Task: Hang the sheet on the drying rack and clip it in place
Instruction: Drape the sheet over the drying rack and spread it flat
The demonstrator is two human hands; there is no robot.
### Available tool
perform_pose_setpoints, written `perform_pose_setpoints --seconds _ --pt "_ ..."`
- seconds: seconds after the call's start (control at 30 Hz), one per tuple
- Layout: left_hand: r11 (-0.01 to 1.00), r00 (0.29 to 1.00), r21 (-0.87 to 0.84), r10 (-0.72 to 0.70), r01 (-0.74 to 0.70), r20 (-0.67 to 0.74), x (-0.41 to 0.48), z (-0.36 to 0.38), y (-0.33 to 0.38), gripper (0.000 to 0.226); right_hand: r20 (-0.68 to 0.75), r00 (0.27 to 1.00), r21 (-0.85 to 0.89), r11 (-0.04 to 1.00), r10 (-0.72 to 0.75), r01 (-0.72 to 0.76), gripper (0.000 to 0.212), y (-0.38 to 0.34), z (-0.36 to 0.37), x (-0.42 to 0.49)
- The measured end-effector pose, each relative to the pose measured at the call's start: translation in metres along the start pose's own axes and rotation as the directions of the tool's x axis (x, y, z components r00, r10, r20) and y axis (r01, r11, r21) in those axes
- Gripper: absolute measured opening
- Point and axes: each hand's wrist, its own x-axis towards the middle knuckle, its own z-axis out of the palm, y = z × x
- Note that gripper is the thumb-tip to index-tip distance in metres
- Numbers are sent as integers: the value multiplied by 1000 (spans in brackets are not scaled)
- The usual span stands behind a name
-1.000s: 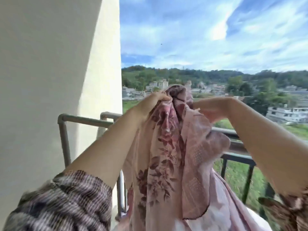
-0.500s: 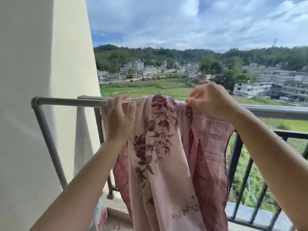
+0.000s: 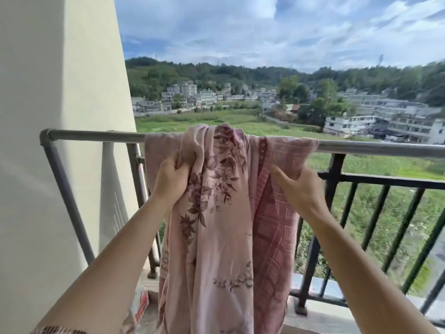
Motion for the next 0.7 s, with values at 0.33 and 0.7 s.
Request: perform_pose_setpoints --seconds 0.33,0.7 --pt "1000 927 -3 -18 18 -374 54 -24 39 42 -221 974 -128 989 51 -81 30 -28 -113 85" --pt "961 917 197 -106 193 -384 -3 73 68 65 -175 960 -61 971 219 -233 23 40 -215 83"
